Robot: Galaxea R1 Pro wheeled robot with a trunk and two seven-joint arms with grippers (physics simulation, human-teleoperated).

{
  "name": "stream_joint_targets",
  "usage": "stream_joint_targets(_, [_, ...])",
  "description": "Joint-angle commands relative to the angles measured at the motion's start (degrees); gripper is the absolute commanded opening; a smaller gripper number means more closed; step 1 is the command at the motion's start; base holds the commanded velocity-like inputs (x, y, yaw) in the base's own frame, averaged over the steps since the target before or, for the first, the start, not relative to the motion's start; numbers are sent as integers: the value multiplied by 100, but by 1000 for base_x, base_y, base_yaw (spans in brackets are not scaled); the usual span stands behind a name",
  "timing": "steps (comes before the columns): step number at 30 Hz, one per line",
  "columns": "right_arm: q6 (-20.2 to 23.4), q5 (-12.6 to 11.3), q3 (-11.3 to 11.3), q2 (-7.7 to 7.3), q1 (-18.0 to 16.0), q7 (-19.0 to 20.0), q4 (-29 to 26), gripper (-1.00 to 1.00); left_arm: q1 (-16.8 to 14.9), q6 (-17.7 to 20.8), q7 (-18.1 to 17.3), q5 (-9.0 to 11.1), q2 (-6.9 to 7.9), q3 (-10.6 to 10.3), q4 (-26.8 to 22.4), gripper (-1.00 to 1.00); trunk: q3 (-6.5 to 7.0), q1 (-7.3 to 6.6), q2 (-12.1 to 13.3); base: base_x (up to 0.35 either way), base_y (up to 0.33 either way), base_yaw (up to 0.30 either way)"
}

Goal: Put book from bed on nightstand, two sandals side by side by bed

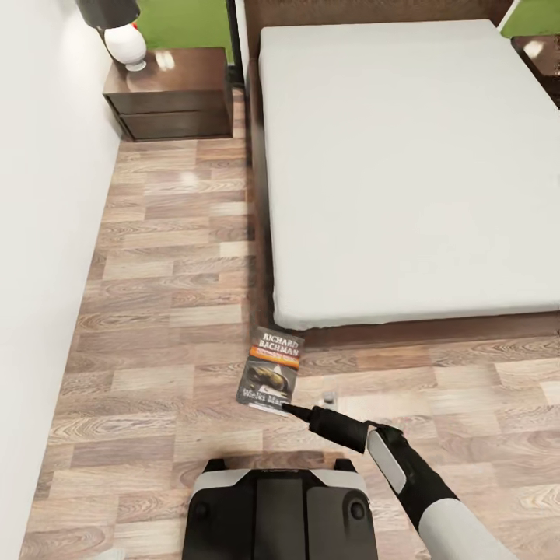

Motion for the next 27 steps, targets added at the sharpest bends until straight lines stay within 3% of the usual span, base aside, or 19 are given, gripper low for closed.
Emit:
stream_joint_targets(1, [88,-144,7,-3,-6,-5,-464,-100,1,3,10,60,0,-13,-2,100,4,2,-9,0,0,-90])
stream_joint_targets(27, [93,-143,6,-8,22,-6,-474,-100,2,13,17,52,-1,-12,-7,100,240,2,-9,0,0,-91])
